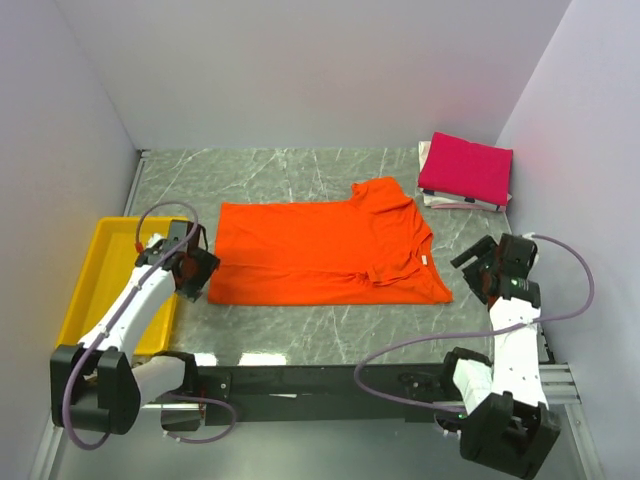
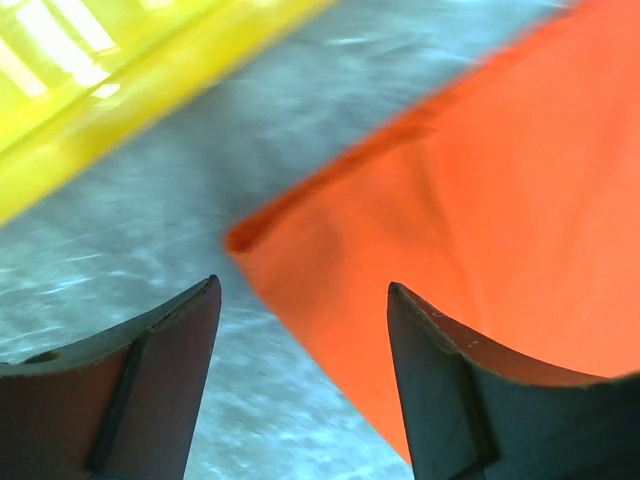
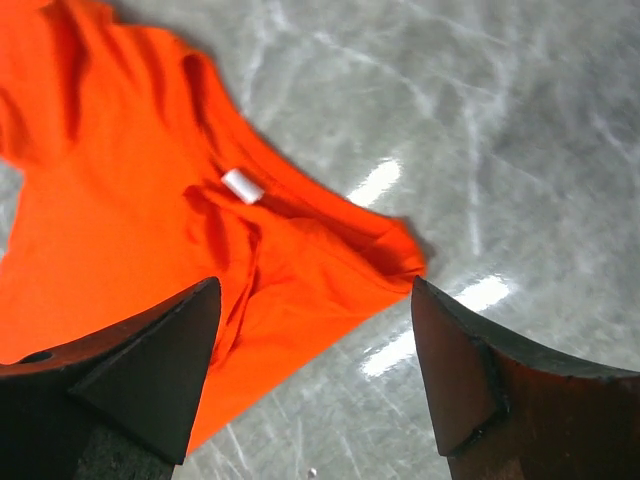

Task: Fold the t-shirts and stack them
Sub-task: Fold the tshirt

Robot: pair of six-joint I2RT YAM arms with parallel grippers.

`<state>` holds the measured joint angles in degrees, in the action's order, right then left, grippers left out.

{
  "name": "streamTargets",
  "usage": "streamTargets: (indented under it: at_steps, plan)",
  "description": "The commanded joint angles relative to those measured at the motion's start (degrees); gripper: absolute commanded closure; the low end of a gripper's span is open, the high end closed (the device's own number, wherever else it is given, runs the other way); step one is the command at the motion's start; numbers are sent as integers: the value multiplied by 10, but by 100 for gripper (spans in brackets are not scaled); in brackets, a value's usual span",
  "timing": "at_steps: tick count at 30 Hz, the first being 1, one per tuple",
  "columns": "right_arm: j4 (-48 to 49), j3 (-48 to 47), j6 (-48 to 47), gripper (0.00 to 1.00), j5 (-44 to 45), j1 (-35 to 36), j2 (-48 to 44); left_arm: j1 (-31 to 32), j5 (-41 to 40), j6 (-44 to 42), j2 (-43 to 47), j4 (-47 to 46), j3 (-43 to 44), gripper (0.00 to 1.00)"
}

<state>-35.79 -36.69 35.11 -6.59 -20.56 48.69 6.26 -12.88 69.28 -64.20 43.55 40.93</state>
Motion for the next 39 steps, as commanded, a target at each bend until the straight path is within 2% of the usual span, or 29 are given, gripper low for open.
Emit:
streamTargets:
  at_steps: [1, 4, 5, 6, 9, 11, 12, 17, 21, 27, 39]
  plan:
    - [14, -35, -17, 18, -14, 58, 2, 26, 7, -46, 20, -32, 55, 29]
    - [30, -45, -4, 23, 43, 141, 26, 84, 37, -64, 4, -99, 72, 32]
    - [38, -40, 0, 27, 52, 154, 39, 122, 42, -66, -6, -110, 85, 34]
    - [59, -34, 2, 38, 49, 159, 44, 142, 37, -63, -21, -121, 96, 34]
    - [101, -5, 6, 54, 34, 168, 64, 232, 26, -80, -86, -151, 145, 36]
    - [114, 6, 2, 54, 45, 173, 82, 290, 23, -91, -140, -172, 185, 36]
    - [130, 9, 0, 60, 42, 173, 89, 306, 27, -98, -182, -181, 200, 36]
    - [177, 0, 0, 62, 27, 193, 173, 397, 64, -115, -322, -213, 321, 39]
    - [203, -17, -1, 62, 25, 199, 228, 429, 102, -121, -425, -221, 392, 40]
    - [208, -51, -7, 62, 30, 203, 288, 453, 141, -126, -506, -228, 466, 44]
    - [211, -57, -10, 63, 24, 203, 295, 462, 164, -116, -542, -245, 488, 48]
